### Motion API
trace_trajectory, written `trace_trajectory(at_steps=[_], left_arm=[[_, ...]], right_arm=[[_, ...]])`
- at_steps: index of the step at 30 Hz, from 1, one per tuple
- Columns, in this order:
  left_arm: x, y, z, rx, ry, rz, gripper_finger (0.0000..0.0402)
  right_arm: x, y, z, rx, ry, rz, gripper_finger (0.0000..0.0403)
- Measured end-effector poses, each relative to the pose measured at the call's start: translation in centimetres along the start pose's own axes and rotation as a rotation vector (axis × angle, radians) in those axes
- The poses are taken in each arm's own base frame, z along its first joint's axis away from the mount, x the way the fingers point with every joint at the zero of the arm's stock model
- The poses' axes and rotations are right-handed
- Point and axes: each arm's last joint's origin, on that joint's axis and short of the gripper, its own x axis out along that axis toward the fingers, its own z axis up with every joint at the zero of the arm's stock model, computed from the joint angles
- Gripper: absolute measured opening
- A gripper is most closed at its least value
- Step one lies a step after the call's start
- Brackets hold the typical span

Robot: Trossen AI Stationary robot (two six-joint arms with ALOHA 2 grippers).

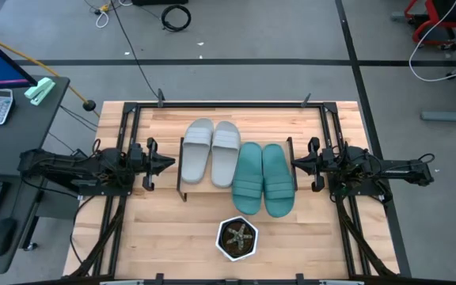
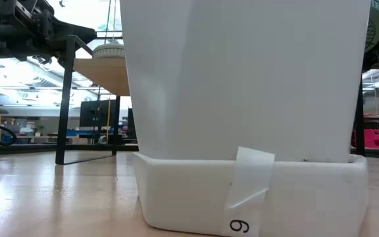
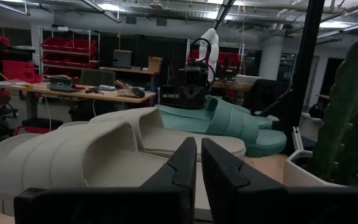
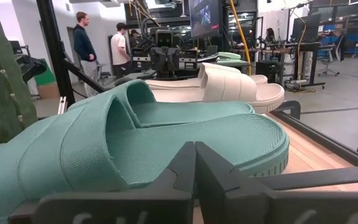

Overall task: Pick and place slides into the shelf
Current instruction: Return to Home Position

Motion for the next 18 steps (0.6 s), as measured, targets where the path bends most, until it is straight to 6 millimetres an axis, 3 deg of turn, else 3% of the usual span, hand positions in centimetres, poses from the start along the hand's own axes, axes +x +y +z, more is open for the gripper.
trace_trajectory(at_steps=[18], left_arm=[[0.0, 0.0, 0.0, 0.0, 0.0, 0.0, 0.0028]], right_arm=[[0.0, 0.0, 0.01, 0.0, 0.0, 0.0, 0.0015]])
